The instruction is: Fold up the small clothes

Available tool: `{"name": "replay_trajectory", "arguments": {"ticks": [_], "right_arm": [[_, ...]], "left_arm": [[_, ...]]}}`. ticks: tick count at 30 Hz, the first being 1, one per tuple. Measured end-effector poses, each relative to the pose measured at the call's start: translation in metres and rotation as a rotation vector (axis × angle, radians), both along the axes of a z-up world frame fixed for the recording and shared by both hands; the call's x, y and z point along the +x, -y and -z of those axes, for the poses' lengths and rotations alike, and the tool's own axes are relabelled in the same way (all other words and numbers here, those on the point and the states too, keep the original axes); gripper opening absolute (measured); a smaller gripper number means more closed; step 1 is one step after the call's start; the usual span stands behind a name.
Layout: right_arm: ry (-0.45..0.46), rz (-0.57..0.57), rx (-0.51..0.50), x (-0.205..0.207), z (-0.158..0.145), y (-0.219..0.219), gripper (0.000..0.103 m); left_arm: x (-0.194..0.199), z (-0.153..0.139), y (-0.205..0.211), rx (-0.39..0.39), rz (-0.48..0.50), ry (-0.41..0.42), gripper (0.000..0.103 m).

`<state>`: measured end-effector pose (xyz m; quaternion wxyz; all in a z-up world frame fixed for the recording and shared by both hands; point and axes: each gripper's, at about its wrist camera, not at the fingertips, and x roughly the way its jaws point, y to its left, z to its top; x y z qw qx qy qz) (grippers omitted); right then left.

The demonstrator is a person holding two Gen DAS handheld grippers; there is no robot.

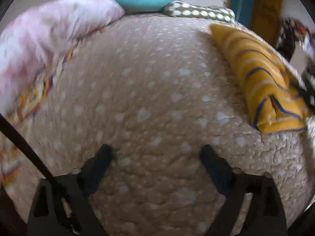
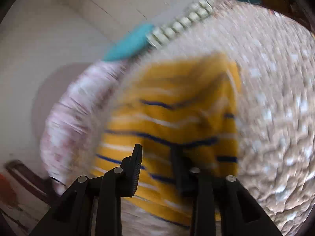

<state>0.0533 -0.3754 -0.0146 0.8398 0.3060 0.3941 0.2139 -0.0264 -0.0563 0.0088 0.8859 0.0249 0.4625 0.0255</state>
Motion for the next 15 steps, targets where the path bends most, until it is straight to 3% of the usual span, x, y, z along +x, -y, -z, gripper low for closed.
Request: {"name": "replay_trajectory", "arguments": {"ticks": [1,4,6,8,12,15], "right_arm": [[0.024,0.002,0.021,-0.007,0.006,0.004,0.022],[-0.016,0.025,0.037,-0.018,0.005,0.011,0.022],[0.004,0.057,-0.003,-0.025,-0.013,0.009,0.029],[0.060,0.047,-0.018,-0.027,-0.035,0.001,0.029],[0.119,-0.044,0.048,-0.003,-0.067,-0.036,0.029],[0.114,-0.121,0.086,0.023,-0.065,-0.072,0.029]], "left_arm": [[-0.002,0.000,-0.006,-0.025,-0.002,0.012,0.097],[0.006,0.004,-0.001,0.016,0.001,0.021,0.103],[0.007,0.009,0.003,0.041,-0.001,0.035,0.103],[0.003,0.008,0.003,0.031,-0.002,0.046,0.103],[0.003,0.007,0.003,0.022,0.002,0.054,0.103],[0.001,0.007,0.002,0.018,0.004,0.058,0.103]]}}
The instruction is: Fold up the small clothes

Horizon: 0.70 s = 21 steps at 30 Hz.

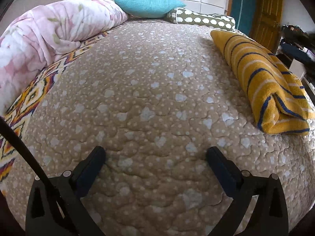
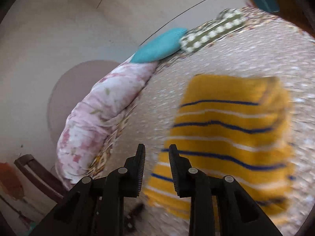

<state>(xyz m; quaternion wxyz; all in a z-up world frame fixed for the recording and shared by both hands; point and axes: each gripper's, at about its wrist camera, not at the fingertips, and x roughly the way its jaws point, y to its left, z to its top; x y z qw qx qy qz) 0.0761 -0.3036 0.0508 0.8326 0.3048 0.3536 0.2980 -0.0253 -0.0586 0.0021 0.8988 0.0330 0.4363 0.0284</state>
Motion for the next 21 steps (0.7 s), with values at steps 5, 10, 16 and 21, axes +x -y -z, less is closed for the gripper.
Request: {"name": "replay_trajectory", "arguments": {"ticks": [5,10,16,21], "right_arm": [[-0.191,-0.081,-0.010,0.019,0.061,-0.033,0.023],[-0.152,-0.083,-0.005,-0.019,0.073,-0.023,0.021],[-0.105,-0.030,-0.041,-0.041,0.042,0.001,0.028],[-0.025,0.034,-0.047,-0.028,0.008,0.015,0.032]], "left_arm": [[-0.001,0.000,-0.001,-0.005,0.005,0.003,0.103],[-0.002,0.000,-0.001,-0.007,0.007,0.008,0.103],[-0.002,0.000,0.000,-0.002,0.006,0.011,0.103],[-0.002,0.000,0.000,-0.003,0.007,0.011,0.103]]}}
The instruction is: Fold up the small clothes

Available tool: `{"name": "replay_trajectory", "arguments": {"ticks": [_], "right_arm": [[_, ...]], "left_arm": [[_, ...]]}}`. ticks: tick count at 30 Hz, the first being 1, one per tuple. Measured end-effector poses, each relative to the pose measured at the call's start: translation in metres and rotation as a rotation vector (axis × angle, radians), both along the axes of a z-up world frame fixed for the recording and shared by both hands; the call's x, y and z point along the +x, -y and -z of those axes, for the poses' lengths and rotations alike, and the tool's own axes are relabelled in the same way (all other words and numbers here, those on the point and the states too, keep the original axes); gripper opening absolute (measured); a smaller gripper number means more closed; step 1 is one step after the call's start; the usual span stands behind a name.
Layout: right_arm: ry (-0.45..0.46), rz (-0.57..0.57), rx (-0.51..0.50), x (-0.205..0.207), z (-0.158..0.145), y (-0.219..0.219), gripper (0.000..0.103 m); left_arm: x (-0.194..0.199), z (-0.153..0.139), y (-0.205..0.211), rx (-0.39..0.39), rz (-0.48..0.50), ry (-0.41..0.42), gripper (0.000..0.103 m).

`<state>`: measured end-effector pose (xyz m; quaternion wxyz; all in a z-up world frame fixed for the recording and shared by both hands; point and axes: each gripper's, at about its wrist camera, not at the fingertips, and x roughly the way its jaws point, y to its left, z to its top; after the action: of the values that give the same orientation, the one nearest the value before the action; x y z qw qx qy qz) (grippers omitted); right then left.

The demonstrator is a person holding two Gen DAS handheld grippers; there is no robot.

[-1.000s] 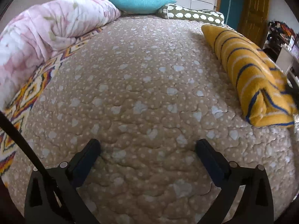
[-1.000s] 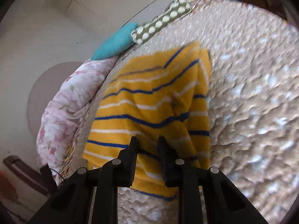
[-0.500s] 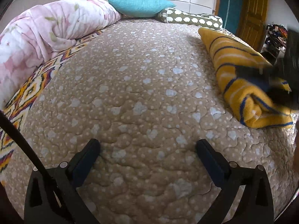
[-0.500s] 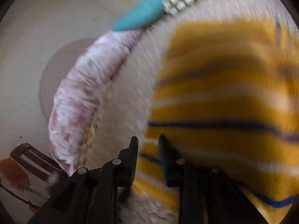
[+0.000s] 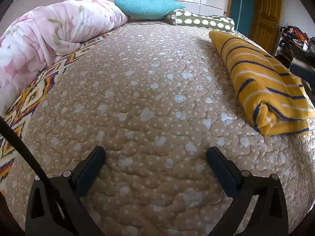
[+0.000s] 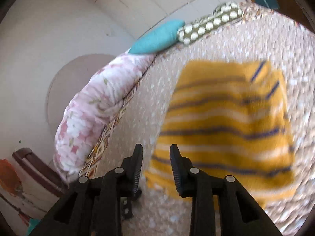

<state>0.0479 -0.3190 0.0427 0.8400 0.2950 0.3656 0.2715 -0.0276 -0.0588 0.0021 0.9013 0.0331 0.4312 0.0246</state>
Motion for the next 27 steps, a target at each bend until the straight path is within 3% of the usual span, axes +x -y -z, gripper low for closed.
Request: {"name": "replay_trajectory", "arguments": {"ticks": [3,7,9,13,17,20,22,25,27], "right_arm": [[-0.010,0.046,-0.026,0.002,0.002,0.004,0.032],[-0.046,0.092,-0.200,-0.015,0.025,0.006,0.032],[-0.072,0.106,-0.236,-0.024,0.040,0.016,0.030],[-0.059,0.131,-0.156,-0.042,0.049,0.046,0.030],[-0.037,0.116,-0.140,-0.043,0.056,0.049,0.030],[-0.021,0.115,-0.090,-0.044,0.061,0.051,0.030],[-0.029,0.109,-0.015,-0.043,0.066,0.058,0.030],[-0.056,0.097,0.140,-0.041,0.080,0.074,0.030],[-0.069,0.095,0.207,-0.040,0.086,0.080,0.029]], "left_arm": [[0.000,0.000,0.000,0.000,0.000,0.000,0.103],[-0.001,0.000,0.001,0.004,0.000,0.000,0.103],[0.000,0.000,0.000,0.002,0.001,-0.002,0.103],[-0.003,-0.014,0.000,-0.031,0.000,-0.003,0.101],[0.000,-0.054,0.014,-0.082,0.073,0.081,0.101],[0.030,-0.081,0.040,-0.119,0.142,0.074,0.101],[0.064,-0.093,0.062,-0.198,0.188,0.042,0.101],[0.112,-0.095,0.093,-0.241,0.227,0.017,0.101],[0.136,-0.087,0.110,-0.219,0.226,-0.010,0.101]]}}
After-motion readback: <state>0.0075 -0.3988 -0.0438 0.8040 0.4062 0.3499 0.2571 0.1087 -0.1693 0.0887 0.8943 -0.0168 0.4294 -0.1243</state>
